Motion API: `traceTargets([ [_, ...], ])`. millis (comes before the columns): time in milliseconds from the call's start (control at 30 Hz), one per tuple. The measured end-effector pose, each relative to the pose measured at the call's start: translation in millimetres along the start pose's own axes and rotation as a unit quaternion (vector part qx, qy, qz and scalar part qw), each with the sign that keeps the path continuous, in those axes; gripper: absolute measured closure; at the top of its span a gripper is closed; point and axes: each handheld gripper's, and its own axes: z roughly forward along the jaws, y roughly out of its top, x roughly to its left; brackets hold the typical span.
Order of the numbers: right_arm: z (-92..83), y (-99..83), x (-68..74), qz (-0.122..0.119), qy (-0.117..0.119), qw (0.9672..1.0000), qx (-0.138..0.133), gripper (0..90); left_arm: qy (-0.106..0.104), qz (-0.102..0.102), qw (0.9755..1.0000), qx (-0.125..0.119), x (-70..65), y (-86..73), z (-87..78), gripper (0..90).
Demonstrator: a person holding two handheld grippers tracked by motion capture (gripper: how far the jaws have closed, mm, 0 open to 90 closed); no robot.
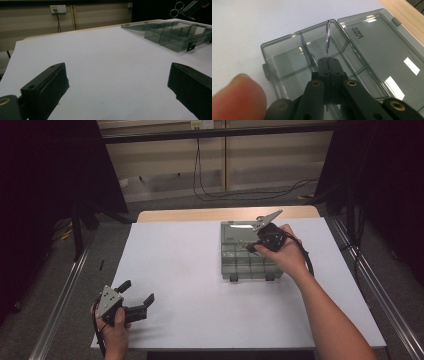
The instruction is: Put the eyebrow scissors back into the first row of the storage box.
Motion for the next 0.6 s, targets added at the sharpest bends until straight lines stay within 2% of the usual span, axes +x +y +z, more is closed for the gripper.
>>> traceTargets([
  [100, 4.5, -2.6, -5.7, 0.004, -0.003, 1.0000, 0.001, 90.0, 0.000, 0.000, 1.0000, 0.000, 0.1, 0.0, -0.1, 2.6],
  [133, 7.2, -4.9, -9.0, 0.006, -0.011, 0.9999, 0.005, 90.0, 0.000, 0.000, 1.0000, 0.000, 0.2, 0.0, -0.1, 2.6],
  [200, 9.1, -6.0, -10.4, 0.002, -0.013, 0.9999, 0.004, 90.0, 0.000, 0.000, 1.0000, 0.000, 0.1, 0.0, -0.1, 2.6],
  [300, 15.1, -9.2, -13.7, -0.005, -0.027, 0.9995, 0.014, 90.0, 0.001, -0.001, 1.0000, -0.001, 0.3, 0.0, 0.0, 2.6],
  [367, 19.4, -13.4, -16.2, 0.000, -0.045, 0.9988, 0.022, 88.2, 0.002, -0.001, 1.0000, -0.001, 0.7, 0.0, -0.1, 2.6],
  [400, 19.4, -13.4, -16.2, 0.000, -0.045, 0.9988, 0.022, 88.2, 0.001, 0.000, 1.0000, 0.000, 0.8, 0.0, -0.3, 2.6],
  [433, 18.4, -16.3, -18.4, 0.027, -0.033, 0.9990, 0.013, 66.6, 0.000, 0.000, 1.0000, -0.001, 0.8, -0.1, -0.4, 2.6],
  [467, 18.4, -16.3, -18.4, 0.027, -0.033, 0.9990, 0.013, 66.6, 0.001, 0.000, 1.0000, -0.001, 1.0, -0.1, -0.4, 2.6],
  [500, 17.5, -17.9, -18.9, 0.039, -0.038, 0.9985, 0.004, 59.8, 0.000, 0.000, 1.0000, -0.001, 0.9, 0.0, -0.4, 2.6],
  [567, 12.5, -21.9, -20.1, 0.055, -0.041, 0.9975, -0.017, 52.6, -0.001, 0.000, 1.0000, -0.001, 0.8, -0.1, -0.4, 2.6],
  [600, 6.0, -27.5, -20.3, 0.077, -0.036, 0.9953, -0.047, 41.0, -0.001, 0.000, 1.0000, -0.001, 0.8, 0.0, -0.4, 2.6],
])
